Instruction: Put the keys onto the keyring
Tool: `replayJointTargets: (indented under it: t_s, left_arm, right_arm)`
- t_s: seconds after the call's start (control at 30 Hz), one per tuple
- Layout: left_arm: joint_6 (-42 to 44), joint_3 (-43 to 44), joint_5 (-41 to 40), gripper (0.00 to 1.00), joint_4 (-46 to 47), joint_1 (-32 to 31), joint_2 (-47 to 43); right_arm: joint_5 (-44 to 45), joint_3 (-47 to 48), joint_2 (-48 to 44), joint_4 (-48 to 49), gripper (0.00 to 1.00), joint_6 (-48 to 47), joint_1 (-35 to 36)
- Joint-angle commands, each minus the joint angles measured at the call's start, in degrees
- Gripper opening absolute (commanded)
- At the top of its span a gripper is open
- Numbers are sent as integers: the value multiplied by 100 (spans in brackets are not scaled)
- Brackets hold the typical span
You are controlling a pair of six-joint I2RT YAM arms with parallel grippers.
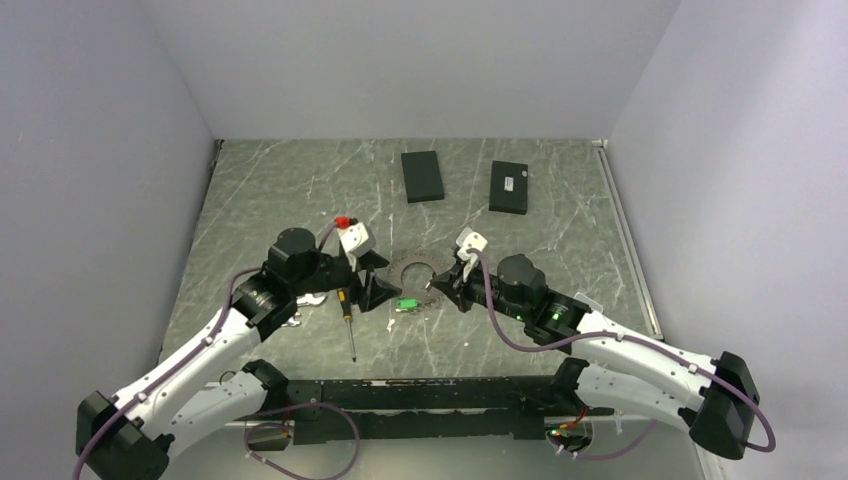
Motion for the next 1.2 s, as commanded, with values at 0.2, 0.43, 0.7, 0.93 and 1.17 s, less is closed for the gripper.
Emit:
replayJointTargets:
  t_s: [0.2,0.43,0.7,0.93,1.17]
  left_arm:
    - [-2218,1084,-2930,66,-972,-6,1243]
    - [-2514,1742,-3331,58,-1485,-39,2871]
    - [-2292,2716,-3565,49,-1353,-149,4277]
    - [-2012,3473,-3594,42,-1450,-379,5230]
    - [-1293,3600,-2408,45,-1632,-713,5386]
  right_arm:
    - [1617,-373,14,359,0,552,-213]
    - [1773,-507,197,423,0,814,-617]
    - [1721,-762,93,533,0,1060,-1292]
    - [1768,-835,192,688,0,1070,-1386]
    - [2278,-890,173,669,0,1115,-1384]
